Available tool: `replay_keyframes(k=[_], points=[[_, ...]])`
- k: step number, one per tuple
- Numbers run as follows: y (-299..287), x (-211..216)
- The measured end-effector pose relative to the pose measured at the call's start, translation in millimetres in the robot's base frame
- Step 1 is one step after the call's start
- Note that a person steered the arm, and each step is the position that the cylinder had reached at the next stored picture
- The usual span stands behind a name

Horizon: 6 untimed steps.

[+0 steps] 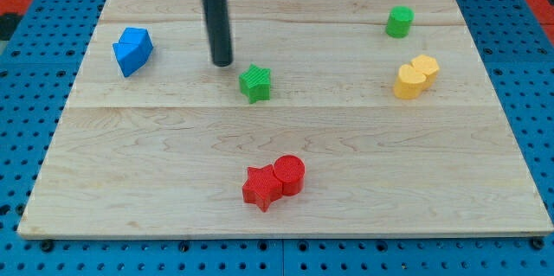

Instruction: Push the green star towards the bottom right of the board

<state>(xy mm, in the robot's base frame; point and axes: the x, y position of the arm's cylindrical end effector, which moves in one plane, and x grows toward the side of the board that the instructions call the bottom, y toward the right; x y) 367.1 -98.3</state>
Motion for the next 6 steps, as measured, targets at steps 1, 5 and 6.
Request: replay_keyframes(k=[1,5,6], points=[[29,44],[54,27],[97,24]])
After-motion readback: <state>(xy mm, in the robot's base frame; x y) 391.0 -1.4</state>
